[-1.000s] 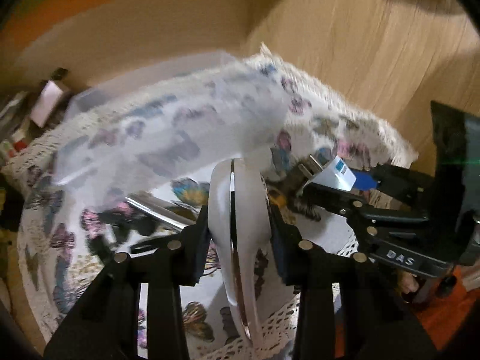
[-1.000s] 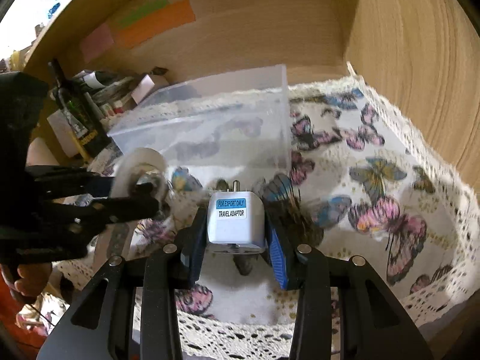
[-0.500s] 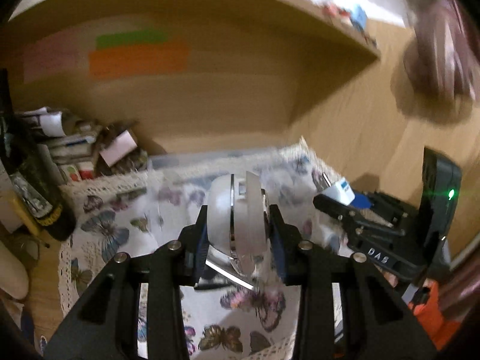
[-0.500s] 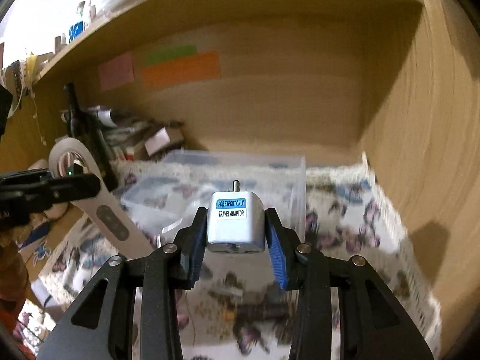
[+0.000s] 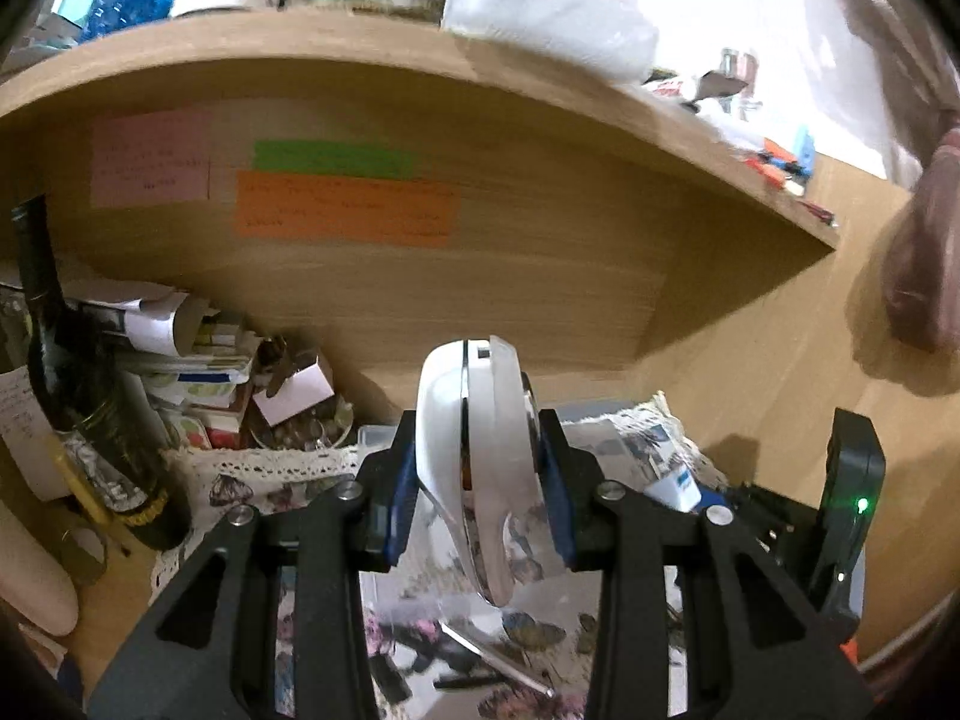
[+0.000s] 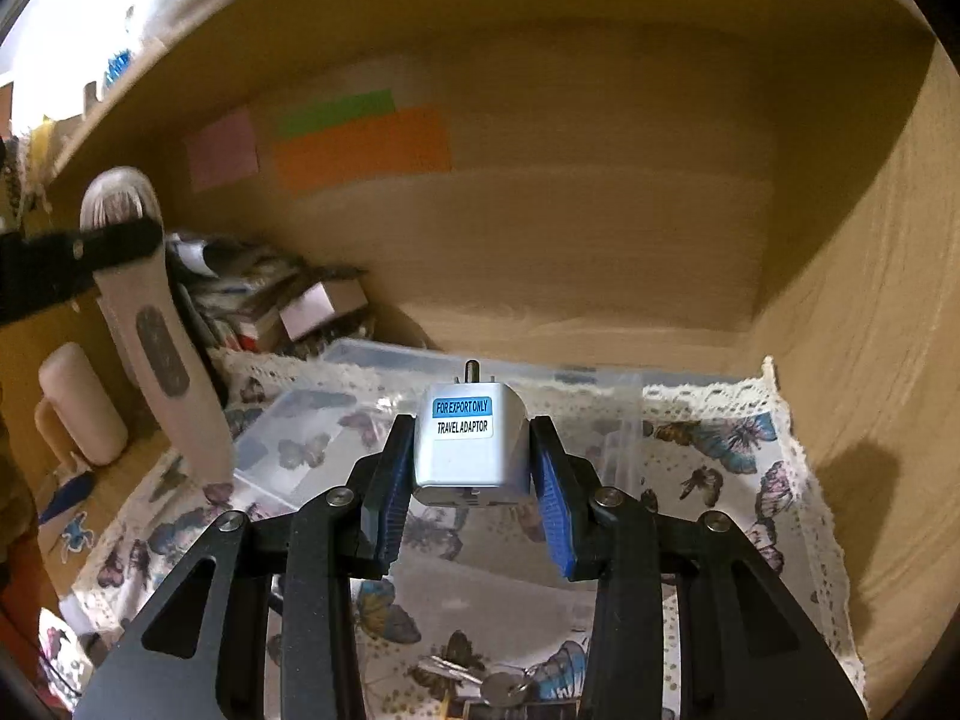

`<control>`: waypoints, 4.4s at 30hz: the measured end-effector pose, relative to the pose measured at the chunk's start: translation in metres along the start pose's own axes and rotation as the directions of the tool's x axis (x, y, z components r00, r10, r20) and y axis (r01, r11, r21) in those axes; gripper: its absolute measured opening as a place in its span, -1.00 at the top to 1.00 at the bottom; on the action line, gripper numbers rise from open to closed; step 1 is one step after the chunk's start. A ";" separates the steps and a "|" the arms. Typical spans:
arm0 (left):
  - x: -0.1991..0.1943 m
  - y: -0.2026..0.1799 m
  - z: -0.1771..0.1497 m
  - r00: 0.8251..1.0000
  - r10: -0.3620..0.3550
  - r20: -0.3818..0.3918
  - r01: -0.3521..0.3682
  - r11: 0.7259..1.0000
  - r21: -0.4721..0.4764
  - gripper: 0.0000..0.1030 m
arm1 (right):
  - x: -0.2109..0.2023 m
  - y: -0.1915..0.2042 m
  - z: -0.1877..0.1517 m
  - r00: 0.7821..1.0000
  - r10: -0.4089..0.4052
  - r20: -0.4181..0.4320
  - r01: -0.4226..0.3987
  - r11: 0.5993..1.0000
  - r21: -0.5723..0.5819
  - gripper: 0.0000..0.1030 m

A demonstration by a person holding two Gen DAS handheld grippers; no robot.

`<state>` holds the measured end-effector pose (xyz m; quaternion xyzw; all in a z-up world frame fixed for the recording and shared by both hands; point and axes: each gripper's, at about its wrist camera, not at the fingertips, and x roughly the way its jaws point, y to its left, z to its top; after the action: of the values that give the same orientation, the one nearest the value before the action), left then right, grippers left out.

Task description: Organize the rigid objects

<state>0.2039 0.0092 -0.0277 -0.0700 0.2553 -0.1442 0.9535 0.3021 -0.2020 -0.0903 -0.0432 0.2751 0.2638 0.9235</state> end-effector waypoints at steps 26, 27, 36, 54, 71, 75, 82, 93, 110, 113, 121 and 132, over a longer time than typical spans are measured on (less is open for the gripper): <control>0.103 0.051 -0.024 0.968 0.085 -0.235 -0.094 0.995 -0.028 0.39 | 0.078 0.002 -0.016 0.971 -0.042 -0.234 0.035 0.999 -0.033 0.32; 0.107 0.056 -0.027 0.962 0.072 -0.264 -0.087 0.995 -0.044 0.39 | 0.078 0.003 -0.016 0.971 -0.042 -0.236 0.035 0.999 -0.036 0.31; 0.096 0.048 -0.034 0.953 0.077 -0.294 -0.079 0.997 0.004 0.34 | 0.064 0.010 -0.009 0.980 -0.077 -0.184 0.067 0.996 -0.059 -0.25; 0.008 0.072 -0.050 0.955 0.150 -0.257 -0.144 0.989 0.043 -0.73 | -0.028 0.009 -0.025 0.994 -0.109 -0.017 0.108 0.994 -0.009 -0.62; 0.032 0.078 -0.141 0.851 0.101 -0.515 -0.105 0.994 0.021 -0.39 | -0.032 0.006 -0.116 0.967 -0.132 -0.216 0.144 0.989 0.037 -0.63; 0.032 0.075 -0.140 0.857 0.102 -0.504 -0.102 0.994 0.027 -0.36 | -0.037 -0.001 -0.119 0.971 -0.127 -0.205 0.144 0.987 0.071 -0.61; 0.044 0.078 -0.140 0.855 0.131 -0.502 -0.136 0.990 0.029 -0.08 | -0.035 -0.017 -0.123 0.963 -0.149 -0.223 0.173 0.981 0.088 -0.62; 0.045 0.075 -0.138 0.873 0.125 -0.472 -0.120 0.992 0.040 0.66 | -0.029 -0.037 -0.130 0.949 -0.176 -0.260 0.219 0.965 0.145 0.21; 0.007 0.062 -0.089 0.946 0.079 -0.314 -0.082 0.997 0.004 0.66 | -0.048 -0.029 -0.080 0.985 -0.141 -0.096 0.152 0.981 0.124 0.49; 0.006 0.054 -0.080 0.957 0.064 -0.284 -0.066 0.998 0.001 0.66 | -0.045 -0.024 -0.061 0.989 -0.137 -0.049 0.141 0.985 0.095 0.49; 0.002 0.036 -0.055 0.977 0.046 -0.206 -0.043 0.999 0.019 0.66 | -0.036 -0.009 -0.018 0.992 -0.120 0.036 0.120 0.993 0.020 0.49; 0.052 0.042 -0.046 0.959 0.045 -0.280 -0.046 0.999 0.003 0.66 | 0.007 0.004 -0.006 0.995 -0.090 -0.036 0.088 0.995 -0.036 0.49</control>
<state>0.2336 0.0305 -0.0998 -0.0446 0.3894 -0.1303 0.9107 0.3019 -0.1963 -0.0985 -0.0765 0.2857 0.2263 0.9281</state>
